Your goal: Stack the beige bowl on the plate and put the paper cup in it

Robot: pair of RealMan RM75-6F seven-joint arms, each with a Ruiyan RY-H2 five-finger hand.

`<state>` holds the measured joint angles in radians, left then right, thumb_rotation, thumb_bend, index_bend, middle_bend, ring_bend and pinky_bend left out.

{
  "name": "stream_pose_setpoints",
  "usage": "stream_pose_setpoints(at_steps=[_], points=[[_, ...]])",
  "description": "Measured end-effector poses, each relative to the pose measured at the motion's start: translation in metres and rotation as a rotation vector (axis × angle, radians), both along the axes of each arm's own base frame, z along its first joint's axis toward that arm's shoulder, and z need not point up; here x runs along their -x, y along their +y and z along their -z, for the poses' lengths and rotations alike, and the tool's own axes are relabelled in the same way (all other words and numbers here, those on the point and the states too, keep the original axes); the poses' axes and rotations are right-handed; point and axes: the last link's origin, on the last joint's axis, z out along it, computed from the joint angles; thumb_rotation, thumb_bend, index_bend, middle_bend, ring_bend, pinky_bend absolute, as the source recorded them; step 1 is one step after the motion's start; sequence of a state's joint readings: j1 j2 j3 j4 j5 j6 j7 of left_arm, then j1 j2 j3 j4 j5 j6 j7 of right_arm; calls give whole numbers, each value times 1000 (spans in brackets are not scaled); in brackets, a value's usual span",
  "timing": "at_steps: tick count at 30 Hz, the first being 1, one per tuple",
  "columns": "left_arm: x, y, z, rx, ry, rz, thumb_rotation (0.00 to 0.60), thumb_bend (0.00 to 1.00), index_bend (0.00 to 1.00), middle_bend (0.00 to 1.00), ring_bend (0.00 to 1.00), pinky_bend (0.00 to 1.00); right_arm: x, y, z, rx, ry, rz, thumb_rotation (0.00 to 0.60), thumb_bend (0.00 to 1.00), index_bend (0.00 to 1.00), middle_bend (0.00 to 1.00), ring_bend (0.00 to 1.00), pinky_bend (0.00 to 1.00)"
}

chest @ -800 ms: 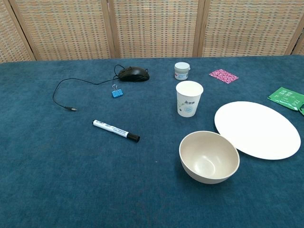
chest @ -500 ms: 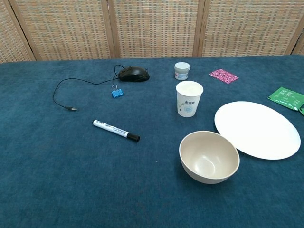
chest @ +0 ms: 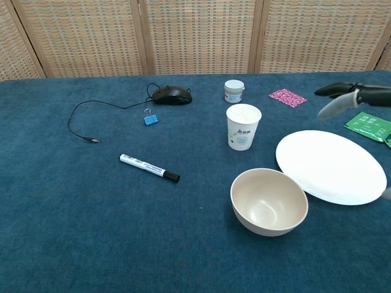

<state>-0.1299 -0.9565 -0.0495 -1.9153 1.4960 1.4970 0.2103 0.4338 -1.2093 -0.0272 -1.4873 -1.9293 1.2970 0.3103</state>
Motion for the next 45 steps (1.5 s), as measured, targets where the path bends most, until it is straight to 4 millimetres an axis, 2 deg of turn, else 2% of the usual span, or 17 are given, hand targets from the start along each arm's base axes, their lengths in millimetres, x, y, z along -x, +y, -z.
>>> stream_pose_setpoints(at_steps=[8, 16, 21, 26, 29, 32, 40, 45], points=[[0, 1, 4, 10, 18, -11, 600, 0, 0, 0, 0, 0, -12, -12, 49, -50, 178, -130, 600, 0, 224, 0, 0, 0], [2, 2, 5, 25, 14, -16, 600, 0, 0, 0, 0, 0, -13, -11, 78, -69, 239, -175, 600, 18, 240, 0, 0, 0], [1, 1, 4, 36, 1, -14, 600, 0, 0, 0, 0, 0, -17, -12, 89, -54, 252, -207, 600, 174, 307, 0, 0, 0], [1, 1, 3, 38, -6, -16, 600, 0, 0, 0, 0, 0, -16, -14, 100, -62, 285, -218, 600, 354, 423, 0, 0, 0], [2, 1, 2, 42, -10, -17, 600, 0, 0, 0, 0, 0, -14, -17, 104, -61, 298, -219, 600, 441, 510, 0, 0, 0], [3, 1, 0, 39, -16, -19, 600, 0, 0, 0, 0, 0, -15, -18, 106, -63, 288, -214, 600, 475, 568, 0, 0, 0], [3, 0, 2, 45, -10, -19, 600, 0, 0, 0, 0, 0, -20, -19, 99, -41, 212, -220, 600, 482, 634, 0, 0, 0], [3, 1, 2, 43, -10, -26, 600, 0, 0, 0, 0, 0, -21, -24, 85, -4, 143, -207, 600, 483, 641, 0, 0, 0]])
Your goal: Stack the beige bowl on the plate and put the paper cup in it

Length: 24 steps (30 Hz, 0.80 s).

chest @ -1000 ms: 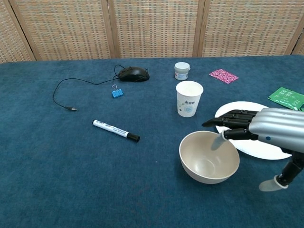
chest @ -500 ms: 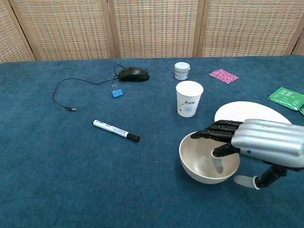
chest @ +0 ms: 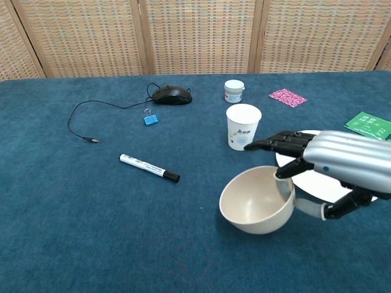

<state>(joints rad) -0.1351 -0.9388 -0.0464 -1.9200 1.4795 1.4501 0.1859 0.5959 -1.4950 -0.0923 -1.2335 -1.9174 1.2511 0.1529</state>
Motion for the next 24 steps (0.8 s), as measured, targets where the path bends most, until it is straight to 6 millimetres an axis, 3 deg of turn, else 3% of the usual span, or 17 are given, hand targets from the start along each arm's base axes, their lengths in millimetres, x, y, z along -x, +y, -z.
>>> stream_pose_setpoints(at_steps=[9, 14, 18, 24], points=[[-1, -1, 1, 5, 0, 4, 600, 0, 0, 0, 0, 0, 19, -30, -73, 167, -110, 89, 600, 482, 645, 0, 0, 0], [-3, -2, 2, 6, -1, 10, 600, 0, 0, 0, 0, 0, 41, -49, -98, 247, -117, 190, 600, 483, 645, 0, 0, 0], [-3, -2, 2, 6, -1, 9, 600, 0, 0, 0, 0, 0, 60, -58, -94, 256, -70, 253, 600, 482, 645, 0, 0, 0], [-2, -1, 1, 3, -4, 2, 600, 0, 0, 0, 0, 0, 70, -65, -68, 224, -29, 291, 600, 482, 645, 0, 0, 0]])
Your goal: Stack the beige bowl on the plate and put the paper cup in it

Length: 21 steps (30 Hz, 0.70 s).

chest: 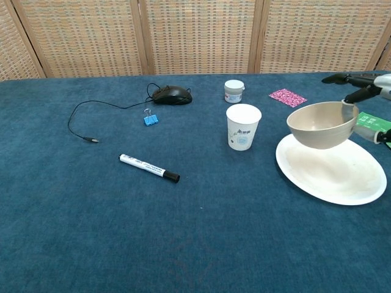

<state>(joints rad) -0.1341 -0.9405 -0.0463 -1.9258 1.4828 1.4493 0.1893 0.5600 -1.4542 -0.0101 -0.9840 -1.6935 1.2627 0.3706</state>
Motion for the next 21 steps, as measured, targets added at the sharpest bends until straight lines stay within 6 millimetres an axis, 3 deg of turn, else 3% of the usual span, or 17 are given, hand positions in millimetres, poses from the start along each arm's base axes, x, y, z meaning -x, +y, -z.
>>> stream_pose_setpoints(at_steps=[8, 21], points=[[2, 0, -2, -8, -7, -8, 600, 0, 0, 0, 0, 0, 0, -4, 22, -24, 48, 0, 600, 483, 646, 0, 0, 0], [2, 0, -2, 2, -11, -8, 600, 0, 0, 0, 0, 0, 18, -4, 28, -4, 78, 49, 600, 487, 657, 0, 0, 0]])
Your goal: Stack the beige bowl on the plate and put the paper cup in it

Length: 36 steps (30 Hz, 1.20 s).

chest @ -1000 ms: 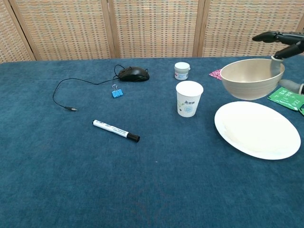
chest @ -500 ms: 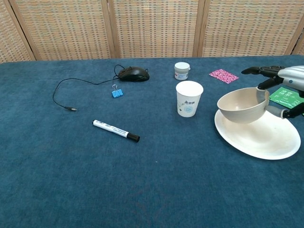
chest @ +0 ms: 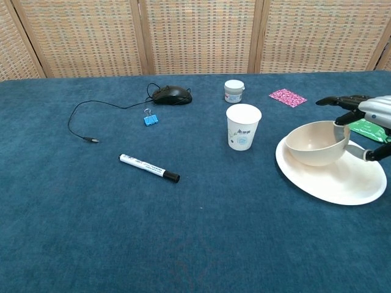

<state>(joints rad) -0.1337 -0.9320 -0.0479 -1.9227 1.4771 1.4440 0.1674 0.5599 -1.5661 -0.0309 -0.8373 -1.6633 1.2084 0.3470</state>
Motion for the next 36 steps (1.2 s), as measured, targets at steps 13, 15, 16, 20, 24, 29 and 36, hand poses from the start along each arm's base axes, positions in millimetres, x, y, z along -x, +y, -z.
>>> stream_pose_setpoints(at_steps=[13, 15, 16, 20, 24, 29, 36], points=[[0, 0, 0, 1, -6, -3, 600, 0, 0, 0, 0, 0, 17, 14, -7, -11, 162, -48, 600, 463, 250, 0, 0, 0], [0, 0, 0, 2, -7, -4, 600, 0, 0, 0, 0, 0, 19, 18, -10, -9, 183, -52, 600, 445, 185, 0, 0, 0], [0, -1, 0, 2, -7, -5, 600, 0, 0, 0, 0, 0, 20, 19, -11, -8, 192, -53, 600, 436, 166, 0, 0, 0], [0, -1, 0, 4, -7, -3, 600, 0, 0, 0, 0, 0, 25, 26, -20, 2, 239, -56, 600, 434, 164, 0, 0, 0], [0, -2, 0, 2, -8, -2, 600, 0, 0, 0, 0, 0, 29, 34, -31, 10, 260, -51, 600, 434, 164, 0, 0, 0], [0, -2, -2, -4, -14, -2, 600, 0, 0, 0, 0, 0, 19, 38, -49, 45, 215, -65, 600, 434, 164, 0, 0, 0], [-1, -1, -2, -7, -12, -1, 600, 0, 0, 0, 0, 0, -30, 21, -71, 73, 78, -80, 600, 434, 164, 0, 0, 0]])
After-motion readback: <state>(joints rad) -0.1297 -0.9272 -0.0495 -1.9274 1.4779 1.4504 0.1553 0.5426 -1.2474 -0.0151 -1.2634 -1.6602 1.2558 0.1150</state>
